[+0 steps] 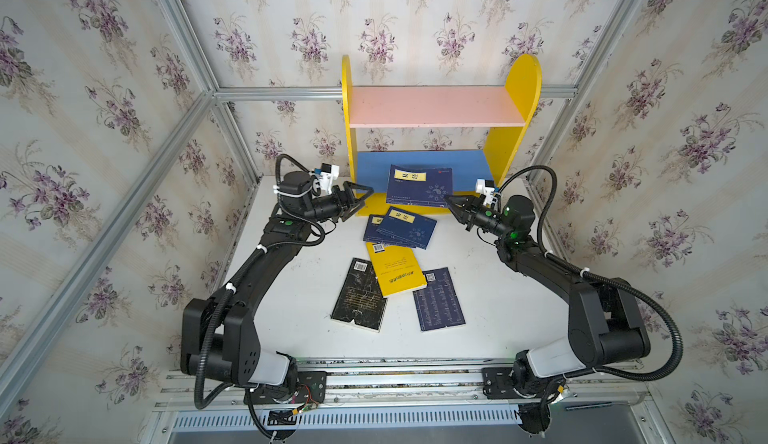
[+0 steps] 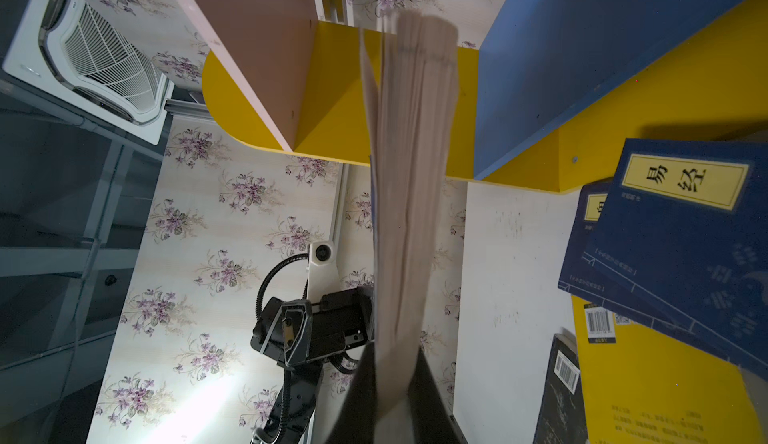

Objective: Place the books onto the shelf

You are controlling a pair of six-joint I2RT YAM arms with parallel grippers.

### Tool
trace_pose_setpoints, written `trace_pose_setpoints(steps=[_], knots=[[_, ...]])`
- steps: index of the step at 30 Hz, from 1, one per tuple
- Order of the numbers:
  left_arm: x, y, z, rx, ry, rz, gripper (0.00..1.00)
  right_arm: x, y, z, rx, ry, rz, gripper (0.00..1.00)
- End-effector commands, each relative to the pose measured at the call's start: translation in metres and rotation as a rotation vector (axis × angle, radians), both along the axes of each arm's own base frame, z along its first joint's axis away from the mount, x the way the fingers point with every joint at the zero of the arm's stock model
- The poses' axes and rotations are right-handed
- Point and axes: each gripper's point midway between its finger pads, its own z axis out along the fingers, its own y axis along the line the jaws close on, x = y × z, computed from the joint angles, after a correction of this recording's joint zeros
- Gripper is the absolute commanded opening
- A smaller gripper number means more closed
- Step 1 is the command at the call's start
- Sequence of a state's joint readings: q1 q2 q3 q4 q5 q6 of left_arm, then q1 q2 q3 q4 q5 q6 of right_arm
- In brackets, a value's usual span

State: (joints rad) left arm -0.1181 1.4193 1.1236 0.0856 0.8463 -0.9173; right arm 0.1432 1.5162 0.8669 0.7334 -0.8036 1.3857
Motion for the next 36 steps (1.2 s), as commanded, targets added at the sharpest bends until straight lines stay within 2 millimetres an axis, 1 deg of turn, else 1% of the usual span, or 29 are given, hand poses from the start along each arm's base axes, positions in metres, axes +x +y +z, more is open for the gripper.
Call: trace_pose_setpoints(steps=[1, 3, 6, 8, 10, 14, 18, 20, 23, 27, 32, 36], knots=[[-0.011, 0.027, -0.01, 0.059, -0.006, 0.029, 0.86, 0.013, 0.012, 0.003, -0.068, -0.058, 0.001, 0.04], [-0.015, 0.042, -0.015, 0.082, -0.005, 0.055, 0.89, 0.024, 0.021, -0.005, -0.092, -0.049, 0.002, 0.04], [-0.021, 0.054, -0.025, 0.147, 0.0, 0.064, 0.98, 0.045, 0.033, -0.017, -0.099, -0.017, -0.002, 0.03], [-0.022, 0.059, -0.033, 0.199, 0.023, 0.075, 0.99, 0.062, 0.038, -0.023, -0.099, -0.006, -0.021, 0.02], [-0.021, 0.062, -0.038, 0.221, 0.03, 0.087, 0.99, 0.077, 0.044, -0.024, -0.103, -0.013, -0.022, 0.02], [-0.012, 0.071, -0.053, 0.259, 0.066, 0.141, 0.99, 0.111, 0.051, -0.028, -0.116, -0.022, -0.017, 0.02], [0.0, 0.075, -0.058, 0.263, 0.096, 0.17, 0.99, 0.139, 0.064, -0.04, -0.123, -0.023, 0.031, 0.02], [0.005, 0.078, -0.061, 0.281, 0.097, 0.19, 0.99, 0.149, 0.068, -0.045, -0.126, -0.03, 0.043, 0.02], [0.013, 0.081, -0.064, 0.288, 0.114, 0.21, 0.99, 0.16, 0.069, -0.051, -0.162, -0.046, 0.052, 0.03], [0.02, 0.087, -0.071, 0.306, 0.134, 0.243, 0.99, 0.169, 0.075, -0.057, -0.239, -0.061, 0.1, 0.02], [0.028, 0.093, -0.08, 0.317, 0.169, 0.281, 0.99, 0.174, 0.08, -0.067, -0.245, -0.048, 0.14, 0.03], [0.034, 0.094, -0.083, 0.314, 0.184, 0.292, 0.99, 0.174, 0.081, -0.075, -0.238, -0.036, 0.141, 0.03]])
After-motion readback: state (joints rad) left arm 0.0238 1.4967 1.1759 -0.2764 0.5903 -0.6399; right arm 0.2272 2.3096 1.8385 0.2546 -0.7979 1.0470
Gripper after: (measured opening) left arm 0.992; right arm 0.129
